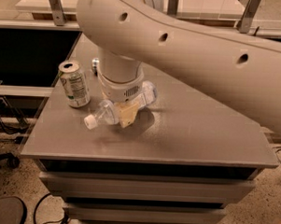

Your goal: Knock blue plastic bottle over

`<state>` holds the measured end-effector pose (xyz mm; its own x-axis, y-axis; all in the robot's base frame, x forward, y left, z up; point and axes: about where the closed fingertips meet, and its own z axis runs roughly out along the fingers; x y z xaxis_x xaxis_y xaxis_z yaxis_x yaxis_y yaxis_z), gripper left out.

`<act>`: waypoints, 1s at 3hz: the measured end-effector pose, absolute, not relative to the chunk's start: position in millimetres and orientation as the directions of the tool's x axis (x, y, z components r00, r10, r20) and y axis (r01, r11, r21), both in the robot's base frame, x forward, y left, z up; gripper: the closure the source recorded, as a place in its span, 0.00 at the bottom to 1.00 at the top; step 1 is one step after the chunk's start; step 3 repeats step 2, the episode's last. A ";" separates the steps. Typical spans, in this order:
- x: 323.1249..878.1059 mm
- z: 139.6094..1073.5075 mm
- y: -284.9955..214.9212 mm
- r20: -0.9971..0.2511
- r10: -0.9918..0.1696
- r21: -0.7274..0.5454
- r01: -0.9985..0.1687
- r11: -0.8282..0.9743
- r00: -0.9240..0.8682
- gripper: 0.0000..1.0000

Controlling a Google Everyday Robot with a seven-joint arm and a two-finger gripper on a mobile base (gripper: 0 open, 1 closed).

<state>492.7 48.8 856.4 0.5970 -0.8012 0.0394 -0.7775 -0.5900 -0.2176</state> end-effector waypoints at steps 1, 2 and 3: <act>492.9 857.6 48.5 0.033 -0.800 -0.212 -0.778 -0.592 0.599 0.00; 492.3 859.4 48.3 0.020 -0.798 -0.213 -0.778 -0.592 0.602 0.00; 492.3 859.4 48.3 0.020 -0.798 -0.213 -0.778 -0.592 0.602 0.00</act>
Offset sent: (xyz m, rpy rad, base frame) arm 0.0014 -0.0006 0.0024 0.0057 0.0174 0.0025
